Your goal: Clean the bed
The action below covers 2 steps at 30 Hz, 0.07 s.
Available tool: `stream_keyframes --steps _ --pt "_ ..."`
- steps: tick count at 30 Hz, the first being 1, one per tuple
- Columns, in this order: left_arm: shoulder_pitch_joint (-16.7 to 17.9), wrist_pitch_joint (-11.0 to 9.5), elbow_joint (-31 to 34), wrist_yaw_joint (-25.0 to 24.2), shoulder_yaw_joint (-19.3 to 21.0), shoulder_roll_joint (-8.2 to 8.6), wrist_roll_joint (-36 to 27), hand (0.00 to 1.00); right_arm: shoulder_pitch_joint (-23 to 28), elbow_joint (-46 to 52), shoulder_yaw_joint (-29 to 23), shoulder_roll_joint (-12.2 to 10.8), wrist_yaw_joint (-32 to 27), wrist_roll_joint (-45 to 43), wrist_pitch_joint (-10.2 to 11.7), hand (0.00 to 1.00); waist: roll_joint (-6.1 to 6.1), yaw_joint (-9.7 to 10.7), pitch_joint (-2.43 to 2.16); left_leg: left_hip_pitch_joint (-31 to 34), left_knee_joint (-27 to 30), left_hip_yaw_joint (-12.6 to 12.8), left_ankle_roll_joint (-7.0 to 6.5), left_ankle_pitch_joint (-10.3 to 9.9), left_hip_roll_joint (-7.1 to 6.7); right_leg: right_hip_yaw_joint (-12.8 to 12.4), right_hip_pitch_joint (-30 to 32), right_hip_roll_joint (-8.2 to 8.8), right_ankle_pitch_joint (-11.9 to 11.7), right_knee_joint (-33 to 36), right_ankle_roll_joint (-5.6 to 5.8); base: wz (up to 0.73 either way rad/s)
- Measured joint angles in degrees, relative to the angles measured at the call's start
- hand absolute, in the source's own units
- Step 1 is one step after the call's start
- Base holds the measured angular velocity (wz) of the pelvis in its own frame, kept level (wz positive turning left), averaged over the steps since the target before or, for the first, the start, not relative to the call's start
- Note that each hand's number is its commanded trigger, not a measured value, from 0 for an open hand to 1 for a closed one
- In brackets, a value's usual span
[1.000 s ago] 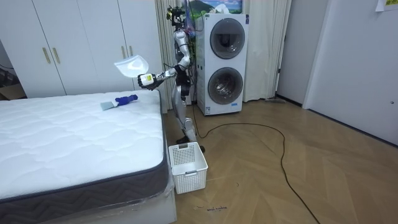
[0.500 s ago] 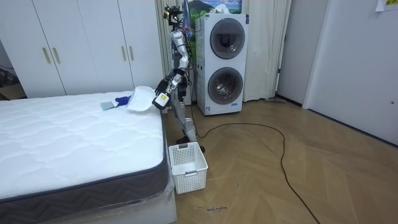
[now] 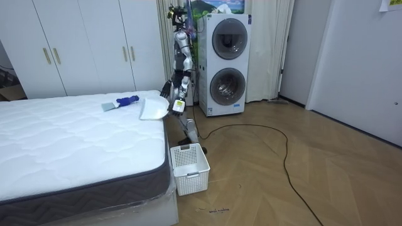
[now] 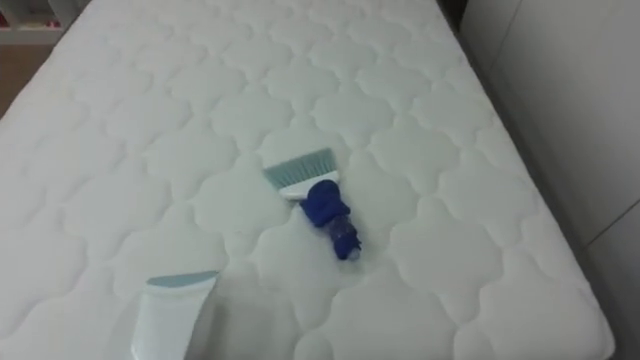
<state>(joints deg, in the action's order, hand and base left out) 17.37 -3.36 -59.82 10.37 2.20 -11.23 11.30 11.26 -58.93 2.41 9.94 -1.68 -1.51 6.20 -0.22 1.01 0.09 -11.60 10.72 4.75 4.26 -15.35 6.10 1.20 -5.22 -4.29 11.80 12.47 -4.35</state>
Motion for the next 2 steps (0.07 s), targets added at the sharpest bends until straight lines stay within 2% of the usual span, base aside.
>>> stream_keyframes --steps 2 --pt "0.33 1.51 -0.01 -0.85 0.04 0.26 1.01 0.00 -0.04 -0.51 -0.47 -0.09 0.02 0.17 0.00 0.00 0.07 -0.13 -0.04 -0.04 0.00 0.01 0.00 0.00 -0.04 0.17 -0.04 -0.09 -0.03 -0.07 0.05 0.02"
